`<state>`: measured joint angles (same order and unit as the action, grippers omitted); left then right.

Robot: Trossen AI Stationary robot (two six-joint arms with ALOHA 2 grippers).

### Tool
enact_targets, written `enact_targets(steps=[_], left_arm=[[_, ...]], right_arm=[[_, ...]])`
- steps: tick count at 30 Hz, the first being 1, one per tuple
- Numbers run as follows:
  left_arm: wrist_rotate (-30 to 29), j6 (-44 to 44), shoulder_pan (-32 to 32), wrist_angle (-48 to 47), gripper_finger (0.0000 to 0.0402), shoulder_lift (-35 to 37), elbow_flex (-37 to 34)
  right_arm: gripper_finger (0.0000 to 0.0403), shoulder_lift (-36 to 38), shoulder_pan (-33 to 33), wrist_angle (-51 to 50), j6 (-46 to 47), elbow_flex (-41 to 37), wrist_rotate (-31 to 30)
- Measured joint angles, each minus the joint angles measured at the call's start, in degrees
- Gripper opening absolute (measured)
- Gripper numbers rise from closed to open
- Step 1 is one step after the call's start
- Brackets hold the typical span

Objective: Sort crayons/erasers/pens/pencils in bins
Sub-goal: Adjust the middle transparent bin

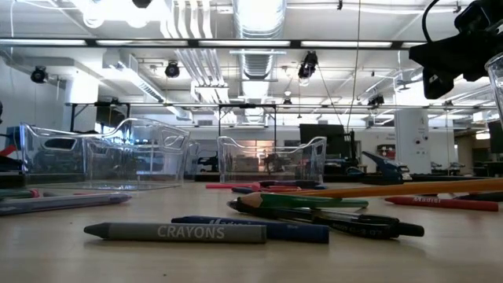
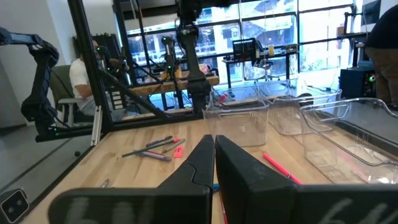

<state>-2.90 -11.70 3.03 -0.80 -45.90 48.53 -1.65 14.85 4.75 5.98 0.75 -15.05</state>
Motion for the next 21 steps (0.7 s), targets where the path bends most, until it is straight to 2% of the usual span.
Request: enact_targets(steps=[5, 9, 21], left_arm=[[-0.5, 0.0, 0.0, -16.2, 0.011, -5.8, 7.3], [-0.6, 0.0, 0.0, -22.9, 0.0147, -9.4, 11.9], [-1.1, -1.3, 0.0, -22.6, 0.0157, -10.9, 13.3]], right_arm=[[0.0009, 0.0, 0.0, 0.0, 0.0, 0.0, 0.0], [0.0009, 0.0, 0.0, 0.0, 0.0, 0.0, 0.0], [0.0009, 0.0, 0.0, 0.0, 0.0, 0.0, 0.0]])
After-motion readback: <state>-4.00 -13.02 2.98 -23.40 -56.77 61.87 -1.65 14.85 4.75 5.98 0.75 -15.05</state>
